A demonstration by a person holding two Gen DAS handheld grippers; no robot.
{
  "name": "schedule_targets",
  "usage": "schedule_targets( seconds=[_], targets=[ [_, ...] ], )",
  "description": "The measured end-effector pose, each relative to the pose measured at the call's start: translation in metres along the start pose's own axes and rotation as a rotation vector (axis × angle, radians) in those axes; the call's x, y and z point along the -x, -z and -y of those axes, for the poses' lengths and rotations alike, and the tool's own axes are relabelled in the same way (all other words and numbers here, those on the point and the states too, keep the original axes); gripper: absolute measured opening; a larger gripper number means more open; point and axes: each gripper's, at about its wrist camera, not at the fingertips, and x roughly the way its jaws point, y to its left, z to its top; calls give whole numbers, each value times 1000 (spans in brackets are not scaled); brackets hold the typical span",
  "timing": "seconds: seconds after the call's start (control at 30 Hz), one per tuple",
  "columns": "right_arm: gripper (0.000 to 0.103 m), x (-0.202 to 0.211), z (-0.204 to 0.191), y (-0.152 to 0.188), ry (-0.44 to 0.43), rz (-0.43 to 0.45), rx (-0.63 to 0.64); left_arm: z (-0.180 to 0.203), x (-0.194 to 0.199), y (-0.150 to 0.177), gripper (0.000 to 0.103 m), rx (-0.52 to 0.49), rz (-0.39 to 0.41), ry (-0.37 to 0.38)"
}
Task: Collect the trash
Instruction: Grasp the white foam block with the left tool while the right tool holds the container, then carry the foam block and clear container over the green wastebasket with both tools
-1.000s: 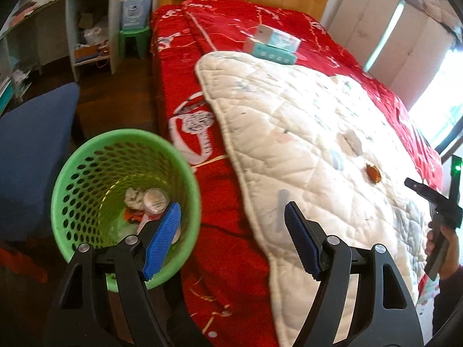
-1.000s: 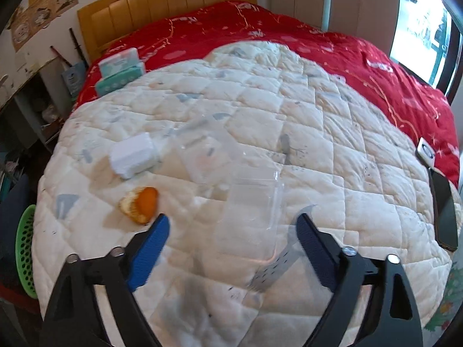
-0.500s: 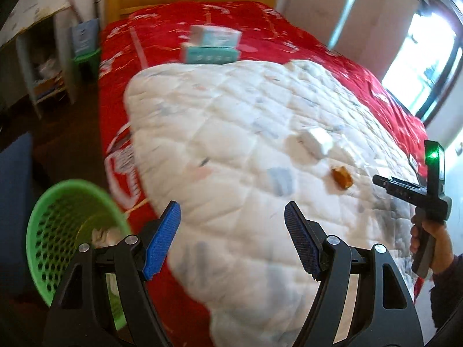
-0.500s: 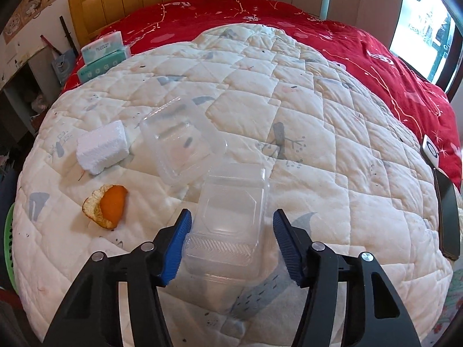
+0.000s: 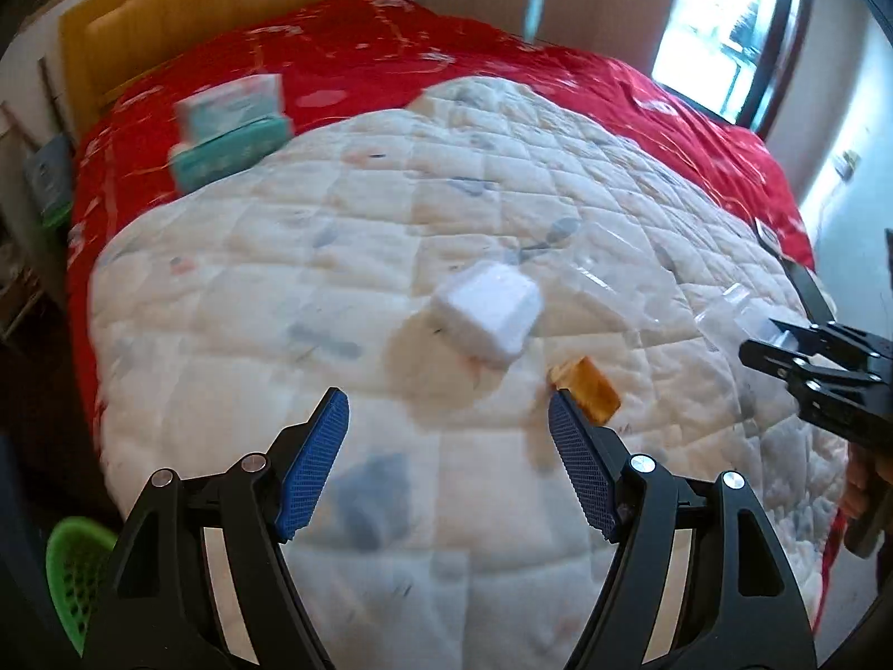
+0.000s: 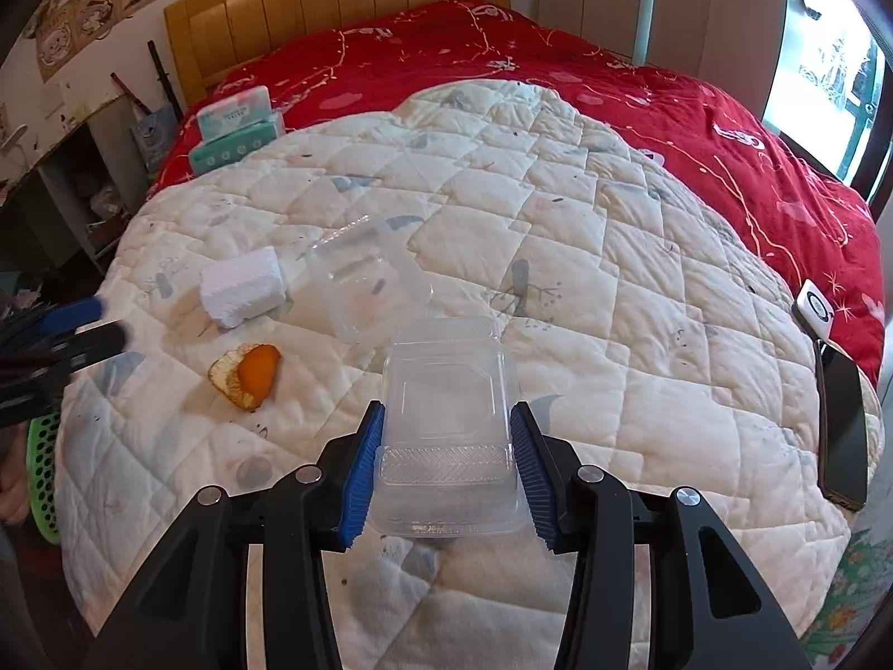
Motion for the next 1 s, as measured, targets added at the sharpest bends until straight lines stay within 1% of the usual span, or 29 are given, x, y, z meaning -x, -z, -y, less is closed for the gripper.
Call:
schedule_targets(
  seconds=[0.03, 0.1, 0.23, 0.27, 0.4, 0.6, 0.7, 0.73, 0.77, 0.83, 1.0],
  targets=[
    [45, 3, 1, 1, -5, 2, 2, 4, -6, -4, 73, -13, -2, -4],
    [45, 6, 1, 3, -13, 6, 5, 11, -16, -12, 73, -47, -11, 20],
    [45, 10, 4, 6, -31, 12, 1, 25, -38, -23, 73, -114, -30, 11],
    [45, 10, 5, 7, -35, 11, -1, 27, -45, -26, 73, -128, -35, -4],
    [45, 9, 7, 11, -43, 5, 1, 32, -63, -34, 74, -169, -48, -21],
    [45, 9, 6, 12, -51, 3, 0, 26, -82, -40, 74, -153, -78, -10],
    [45, 9, 5, 12, -55, 3, 3, 26, -89, -37, 73, -160, -83, -27],
    [45, 9, 4, 12, -57, 3, 5, 26, -90, -37, 71, -156, -80, -26],
    [45, 9, 3, 13, -58, 2, 6, 25, -90, -36, 67, -151, -75, -21],
    [45, 10, 1, 13, -61, 3, 7, 24, -87, -34, 66, -136, -60, -21],
    [45, 15, -7, 16, -80, 7, 5, 19, -63, -26, 66, -106, -8, -15]
  ],
)
